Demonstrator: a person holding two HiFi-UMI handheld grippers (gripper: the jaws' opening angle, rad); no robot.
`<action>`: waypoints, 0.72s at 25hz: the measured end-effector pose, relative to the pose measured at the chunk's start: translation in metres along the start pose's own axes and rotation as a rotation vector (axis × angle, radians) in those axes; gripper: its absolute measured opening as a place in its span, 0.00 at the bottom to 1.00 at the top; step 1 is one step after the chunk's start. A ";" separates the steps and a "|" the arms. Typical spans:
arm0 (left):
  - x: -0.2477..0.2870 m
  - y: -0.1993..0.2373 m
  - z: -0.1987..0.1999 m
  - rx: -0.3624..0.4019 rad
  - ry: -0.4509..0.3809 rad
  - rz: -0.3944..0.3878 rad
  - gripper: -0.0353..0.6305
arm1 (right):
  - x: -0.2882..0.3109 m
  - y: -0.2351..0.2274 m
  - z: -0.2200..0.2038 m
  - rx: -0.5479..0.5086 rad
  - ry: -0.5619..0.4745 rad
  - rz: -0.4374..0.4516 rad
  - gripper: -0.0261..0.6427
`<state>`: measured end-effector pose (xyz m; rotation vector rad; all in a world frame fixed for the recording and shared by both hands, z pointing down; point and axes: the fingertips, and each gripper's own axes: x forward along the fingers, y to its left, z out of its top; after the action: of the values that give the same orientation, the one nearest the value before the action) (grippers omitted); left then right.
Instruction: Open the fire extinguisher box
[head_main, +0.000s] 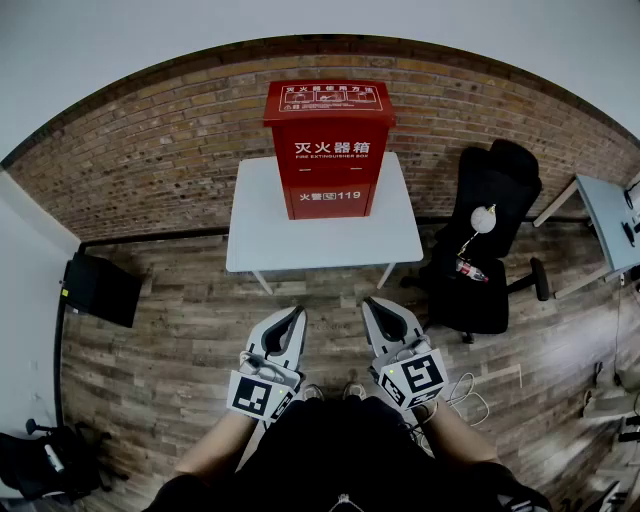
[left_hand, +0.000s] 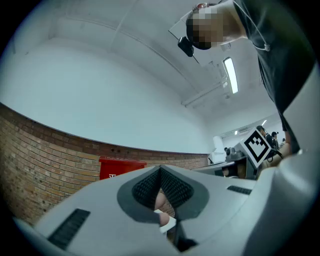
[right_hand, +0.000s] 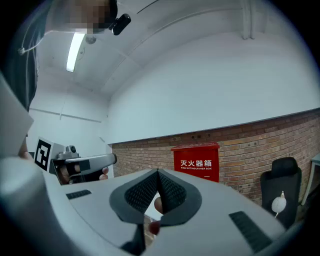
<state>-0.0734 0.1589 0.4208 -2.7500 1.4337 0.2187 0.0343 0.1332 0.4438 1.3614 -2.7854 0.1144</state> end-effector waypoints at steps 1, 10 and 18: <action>0.000 0.000 -0.001 -0.001 0.002 0.001 0.12 | 0.000 -0.002 0.000 0.002 0.003 -0.012 0.06; -0.005 0.011 -0.006 -0.007 0.012 0.009 0.12 | 0.004 0.000 -0.006 0.031 0.020 -0.055 0.07; -0.019 0.037 -0.012 -0.021 0.027 -0.006 0.12 | 0.018 0.020 -0.015 0.053 0.030 -0.094 0.07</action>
<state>-0.1132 0.1520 0.4365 -2.7845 1.4375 0.1983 0.0077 0.1326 0.4587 1.4873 -2.7069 0.2054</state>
